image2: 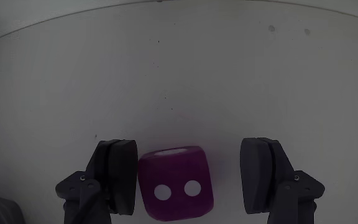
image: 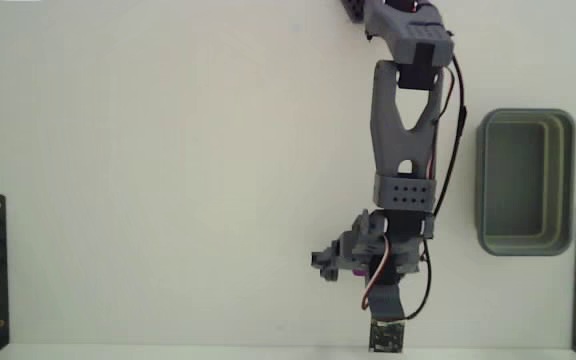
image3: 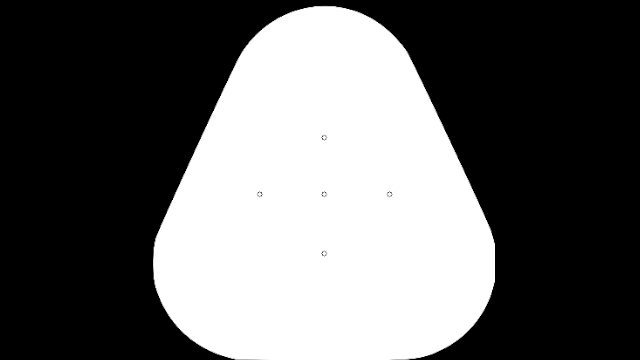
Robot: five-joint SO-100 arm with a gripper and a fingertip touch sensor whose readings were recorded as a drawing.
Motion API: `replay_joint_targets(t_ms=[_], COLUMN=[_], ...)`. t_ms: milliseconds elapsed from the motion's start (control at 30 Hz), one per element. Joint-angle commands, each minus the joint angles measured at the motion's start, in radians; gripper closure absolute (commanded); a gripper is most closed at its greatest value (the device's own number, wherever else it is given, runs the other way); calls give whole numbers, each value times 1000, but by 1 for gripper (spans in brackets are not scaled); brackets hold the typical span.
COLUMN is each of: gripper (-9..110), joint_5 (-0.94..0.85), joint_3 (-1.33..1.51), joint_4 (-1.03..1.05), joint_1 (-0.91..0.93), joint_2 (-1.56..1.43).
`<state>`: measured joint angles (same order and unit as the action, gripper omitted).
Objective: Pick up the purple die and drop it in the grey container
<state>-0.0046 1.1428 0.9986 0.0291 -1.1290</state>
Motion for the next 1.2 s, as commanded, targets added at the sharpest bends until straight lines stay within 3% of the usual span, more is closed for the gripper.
replay_joint_targets(t_ms=[0,1167], gripper=[-9,-3], joint_5=[5,5], joint_3=[3,3], joint_4=[-18,-18], joint_1=[11,11], joint_2=[-48,-48])
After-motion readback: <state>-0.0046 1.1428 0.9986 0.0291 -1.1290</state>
